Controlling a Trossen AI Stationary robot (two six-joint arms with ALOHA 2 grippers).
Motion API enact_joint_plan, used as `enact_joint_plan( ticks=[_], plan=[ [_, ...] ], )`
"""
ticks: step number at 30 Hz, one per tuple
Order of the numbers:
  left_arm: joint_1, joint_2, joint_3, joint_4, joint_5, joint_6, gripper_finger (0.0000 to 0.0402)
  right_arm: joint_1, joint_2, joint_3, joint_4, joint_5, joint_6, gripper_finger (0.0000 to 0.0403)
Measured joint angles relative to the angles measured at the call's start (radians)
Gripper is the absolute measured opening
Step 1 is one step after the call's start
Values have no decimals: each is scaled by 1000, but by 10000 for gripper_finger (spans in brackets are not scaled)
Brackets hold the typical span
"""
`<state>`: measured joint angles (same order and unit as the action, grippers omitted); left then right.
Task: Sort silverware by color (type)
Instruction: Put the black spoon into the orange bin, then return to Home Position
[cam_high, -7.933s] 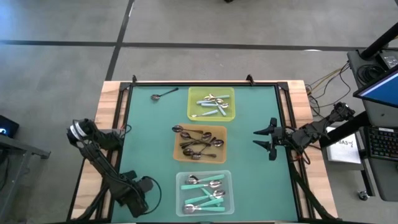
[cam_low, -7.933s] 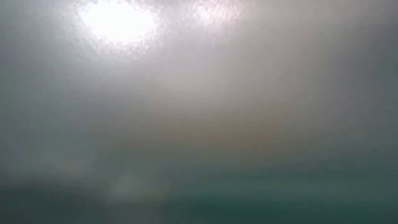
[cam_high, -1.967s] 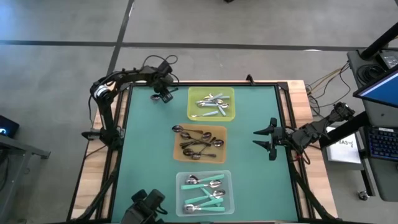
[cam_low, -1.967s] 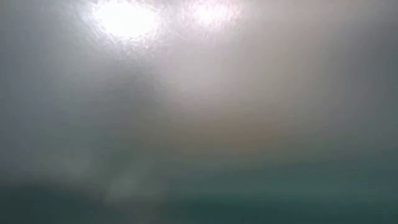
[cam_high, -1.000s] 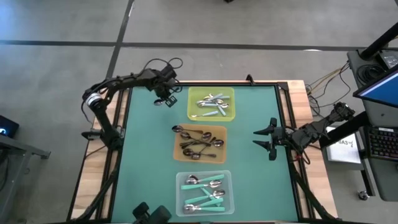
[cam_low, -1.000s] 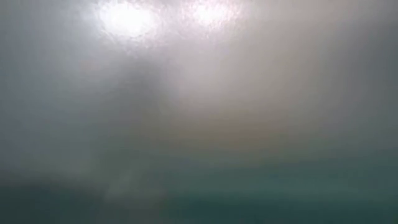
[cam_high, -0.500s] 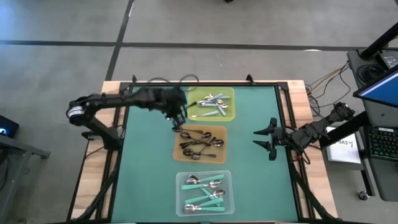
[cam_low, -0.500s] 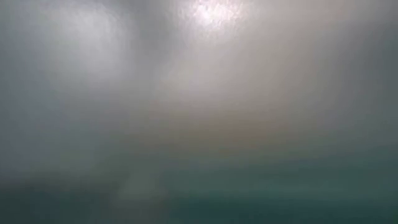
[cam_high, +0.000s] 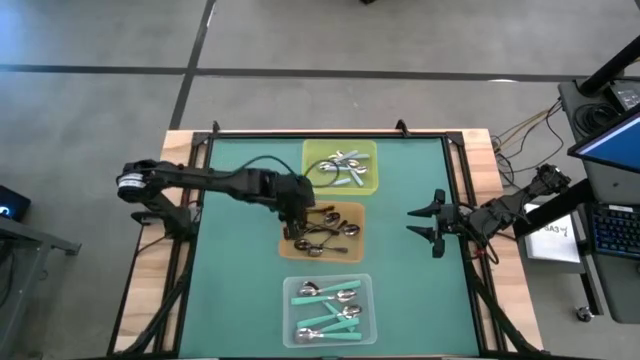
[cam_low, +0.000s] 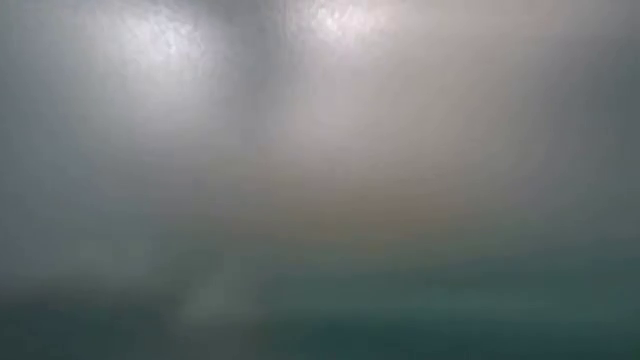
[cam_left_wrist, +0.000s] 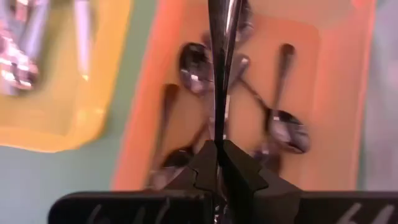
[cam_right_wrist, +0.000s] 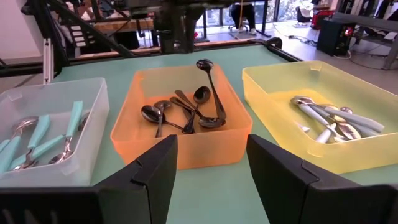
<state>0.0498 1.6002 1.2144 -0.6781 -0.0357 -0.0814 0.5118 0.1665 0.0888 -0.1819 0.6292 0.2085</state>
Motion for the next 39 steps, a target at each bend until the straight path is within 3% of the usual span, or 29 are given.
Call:
enact_joint_plan(
  ticks=[7, 18, 23, 25, 31, 34, 39],
  plan=[
    [-39, 66, 0, -8, -1, -148, 25, 0, 0, 0, 0, 0, 0, 185],
    [-164, 73, 9, -13, -3, -221, 92, 0, 0, 0, 0, 0, 0, 185],
    [-308, 70, 18, 52, -210, -319, 89, 0, 0, 0, 0, 0, 0, 185],
    [-340, 45, 10, 54, -232, -346, 87, 0, 0, 0, 0, 0, 0, 185],
    [-357, -136, -103, 42, -245, -401, 84, 0, 0, 0, 0, 0, 0, 185],
    [-357, -301, -237, 80, -251, -497, 84, 0, 0, 0, 0, 0, 0, 185],
    [-405, -586, -523, 228, -363, -660, 84, 0, 0, 0, 0, 0, 0, 185]
  ],
)
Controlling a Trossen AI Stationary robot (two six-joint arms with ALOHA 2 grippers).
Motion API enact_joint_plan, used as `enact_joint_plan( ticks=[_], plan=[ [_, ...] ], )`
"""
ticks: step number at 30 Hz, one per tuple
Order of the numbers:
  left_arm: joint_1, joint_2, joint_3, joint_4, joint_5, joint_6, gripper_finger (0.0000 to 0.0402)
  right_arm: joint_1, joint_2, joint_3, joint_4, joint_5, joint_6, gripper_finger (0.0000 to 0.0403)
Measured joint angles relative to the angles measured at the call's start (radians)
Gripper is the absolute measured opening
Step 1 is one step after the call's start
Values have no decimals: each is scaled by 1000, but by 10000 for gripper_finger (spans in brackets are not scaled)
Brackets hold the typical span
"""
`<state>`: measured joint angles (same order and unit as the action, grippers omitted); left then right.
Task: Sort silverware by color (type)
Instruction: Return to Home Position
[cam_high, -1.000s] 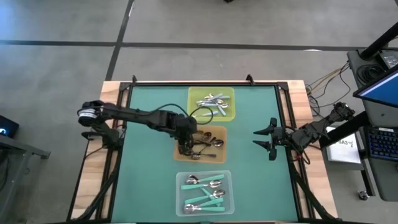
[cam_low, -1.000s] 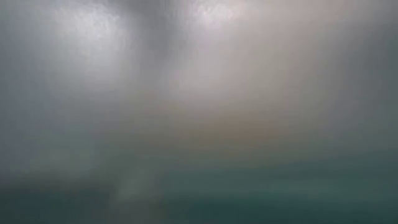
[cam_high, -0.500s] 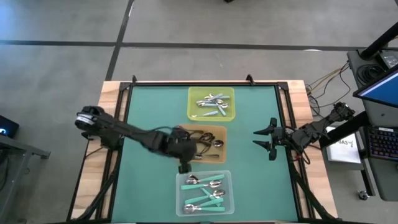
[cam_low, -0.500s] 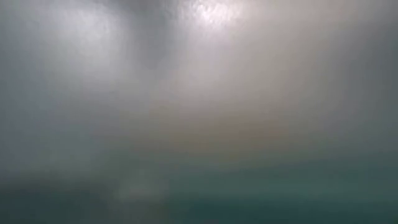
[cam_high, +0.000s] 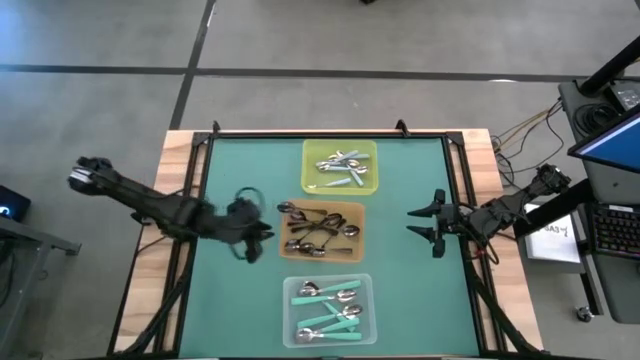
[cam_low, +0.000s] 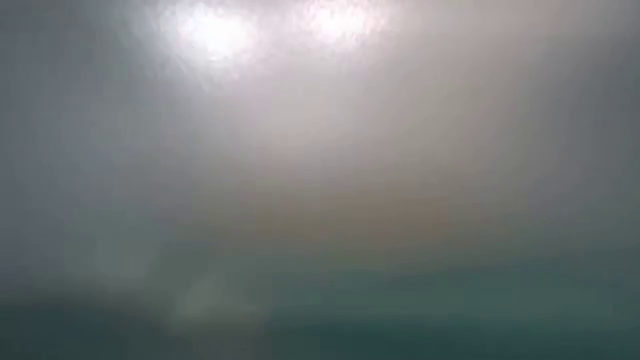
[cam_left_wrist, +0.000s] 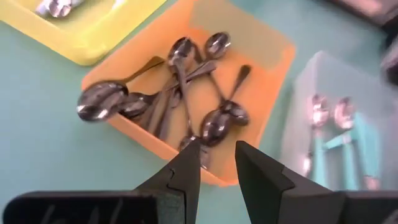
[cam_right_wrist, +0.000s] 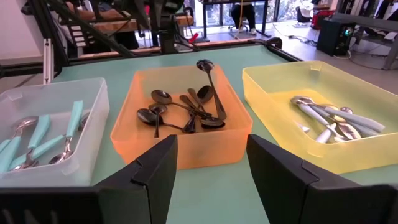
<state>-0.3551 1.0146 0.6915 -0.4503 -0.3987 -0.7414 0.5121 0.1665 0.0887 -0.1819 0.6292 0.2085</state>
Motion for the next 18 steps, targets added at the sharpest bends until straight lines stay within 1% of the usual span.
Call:
enact_joint_plan(
  ticks=[3, 6, 9, 13, 14, 15, 18],
  plan=[
    [-44, -142, -166, 145, -36, -36, 84, 0, 0, 0, 0, 0, 0, 185],
    [-91, -241, -336, 390, -40, -38, 84, 0, 0, 0, 0, 0, 0, 185],
    [-134, -277, -498, 685, -37, -39, 84, 0, 0, 0, 0, 0, 0, 185],
    [-152, -265, -662, 1028, -37, -39, 84, 0, 0, 0, 0, 0, 0, 185],
    [-151, -260, -683, 1069, -46, -36, 84, 0, 0, 0, 0, 0, 0, 185],
    [-151, -254, -679, 1070, -64, -21, 84, 0, 0, 0, 0, 0, 0, 185],
    [-151, -243, -675, 1072, -144, 120, 84, 0, 0, 0, -1, 0, 0, 185]
  ],
)
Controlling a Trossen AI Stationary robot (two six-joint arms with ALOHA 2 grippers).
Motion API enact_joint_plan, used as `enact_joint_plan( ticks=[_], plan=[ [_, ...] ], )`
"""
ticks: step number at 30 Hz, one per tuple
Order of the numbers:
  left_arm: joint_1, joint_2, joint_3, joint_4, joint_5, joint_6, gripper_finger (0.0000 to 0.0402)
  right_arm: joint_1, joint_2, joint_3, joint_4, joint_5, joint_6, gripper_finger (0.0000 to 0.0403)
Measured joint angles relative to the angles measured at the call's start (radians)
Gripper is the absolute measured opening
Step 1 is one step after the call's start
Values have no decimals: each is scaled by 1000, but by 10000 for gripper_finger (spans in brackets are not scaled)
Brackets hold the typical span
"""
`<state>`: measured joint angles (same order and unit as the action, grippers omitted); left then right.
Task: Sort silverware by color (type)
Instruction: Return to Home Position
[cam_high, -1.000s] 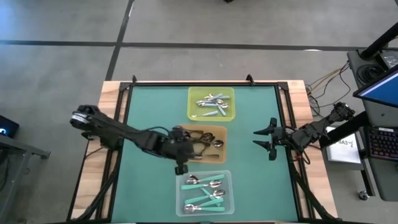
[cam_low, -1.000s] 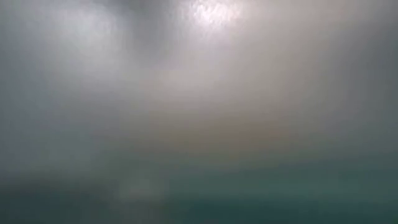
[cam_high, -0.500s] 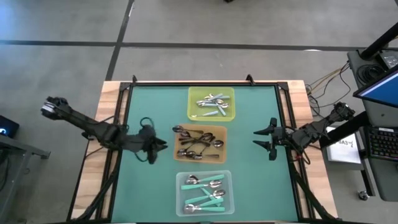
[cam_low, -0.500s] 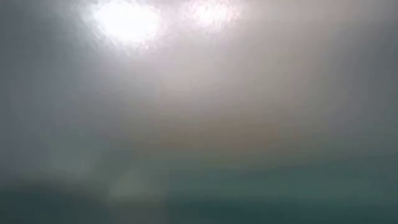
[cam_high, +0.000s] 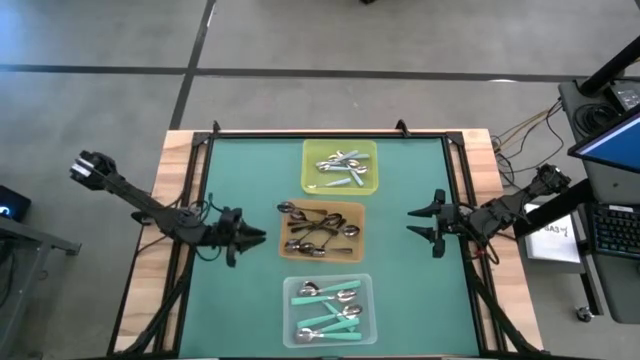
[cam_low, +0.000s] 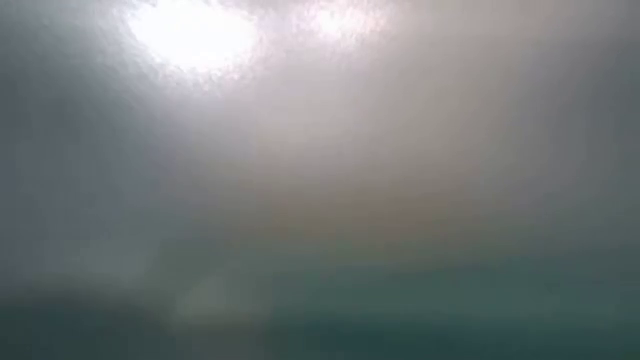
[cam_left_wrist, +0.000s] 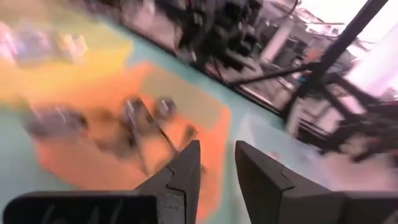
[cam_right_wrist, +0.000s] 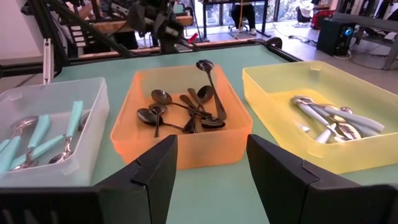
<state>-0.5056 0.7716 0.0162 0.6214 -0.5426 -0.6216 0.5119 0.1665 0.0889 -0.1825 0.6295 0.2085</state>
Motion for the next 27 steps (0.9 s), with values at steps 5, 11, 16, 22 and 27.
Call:
enact_joint_plan(
  ticks=[5, 11, 16, 22, 27],
  plan=[
    [2, -12, -6, 94, -88, 278, 84, 0, 1, 0, 0, 0, 0, 185],
    [3, -15, 7, 80, -88, 429, 84, 0, 1, 0, 0, 0, 0, 185],
    [3, 1, 20, 78, -91, 467, 84, 0, 0, 0, 0, 0, 0, 185],
    [3, 4, 23, 75, -245, 481, 84, 0, 0, 0, 1, 0, 0, 185],
    [2, -4, 22, 71, -304, 479, 84, 0, 0, 0, 0, 0, 0, 185]
  ],
)
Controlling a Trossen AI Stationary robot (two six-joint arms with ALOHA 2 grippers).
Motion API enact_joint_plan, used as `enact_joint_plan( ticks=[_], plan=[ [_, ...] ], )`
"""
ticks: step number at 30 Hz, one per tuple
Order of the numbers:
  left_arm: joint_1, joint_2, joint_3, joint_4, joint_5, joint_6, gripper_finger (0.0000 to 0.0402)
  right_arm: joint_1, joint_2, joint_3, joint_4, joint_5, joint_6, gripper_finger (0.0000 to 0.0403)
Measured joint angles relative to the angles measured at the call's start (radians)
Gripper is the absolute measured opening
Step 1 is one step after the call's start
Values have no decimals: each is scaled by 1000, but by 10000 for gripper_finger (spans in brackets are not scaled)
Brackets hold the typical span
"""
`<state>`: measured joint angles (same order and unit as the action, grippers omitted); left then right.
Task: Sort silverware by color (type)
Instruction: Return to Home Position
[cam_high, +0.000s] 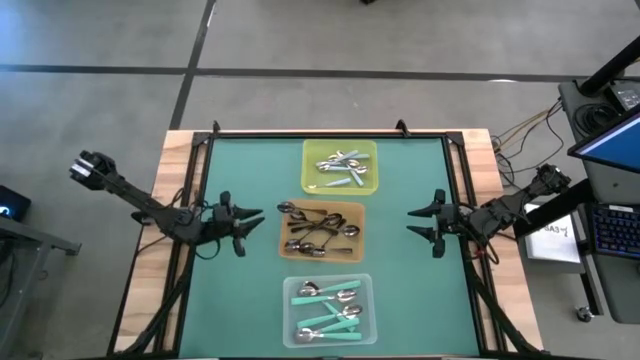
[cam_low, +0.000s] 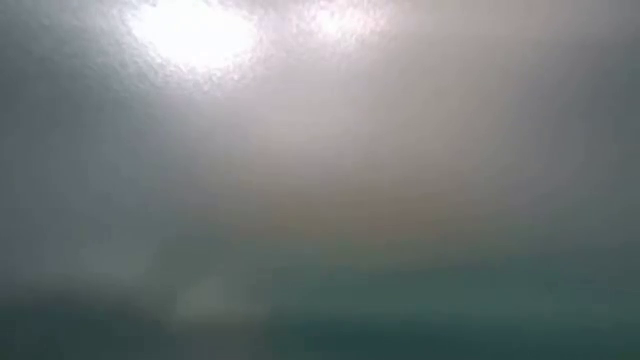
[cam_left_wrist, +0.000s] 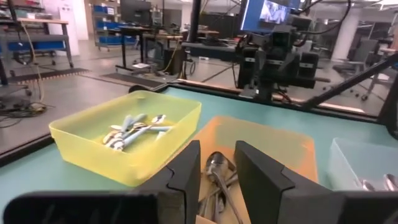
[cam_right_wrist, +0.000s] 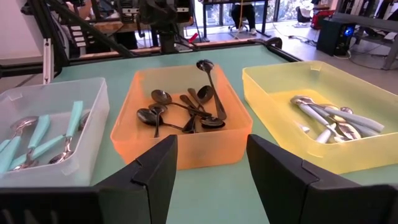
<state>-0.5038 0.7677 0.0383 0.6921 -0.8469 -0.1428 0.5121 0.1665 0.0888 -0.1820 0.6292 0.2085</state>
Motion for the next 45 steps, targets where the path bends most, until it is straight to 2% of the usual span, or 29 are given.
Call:
enact_joint_plan(
  ticks=[8, 15, 21, 26, 30, 37, 45],
  plan=[
    [-1, -1, -2, -8, -7, -200, 84, 0, 0, 0, 0, 0, 0, 185],
    [-1, -1, -2, -4, -7, -219, 84, 0, 0, 0, 0, 0, 0, 185],
    [-1, -1, -2, -21, -7, -333, 84, 0, 0, 0, 0, 0, 0, 185],
    [-4, 3, -2, -65, 36, -389, 84, 0, 0, 0, 0, 0, 0, 185],
    [-18, -1, -2, -70, 63, -393, 84, 0, 0, 0, 0, 0, 0, 185],
    [-70, -21, -2, -134, 27, -416, 84, 0, 0, 0, 0, 0, 0, 185],
    [-79, -20, -2, -96, -17, -422, 84, 0, 0, 0, 0, 0, 0, 185]
  ],
)
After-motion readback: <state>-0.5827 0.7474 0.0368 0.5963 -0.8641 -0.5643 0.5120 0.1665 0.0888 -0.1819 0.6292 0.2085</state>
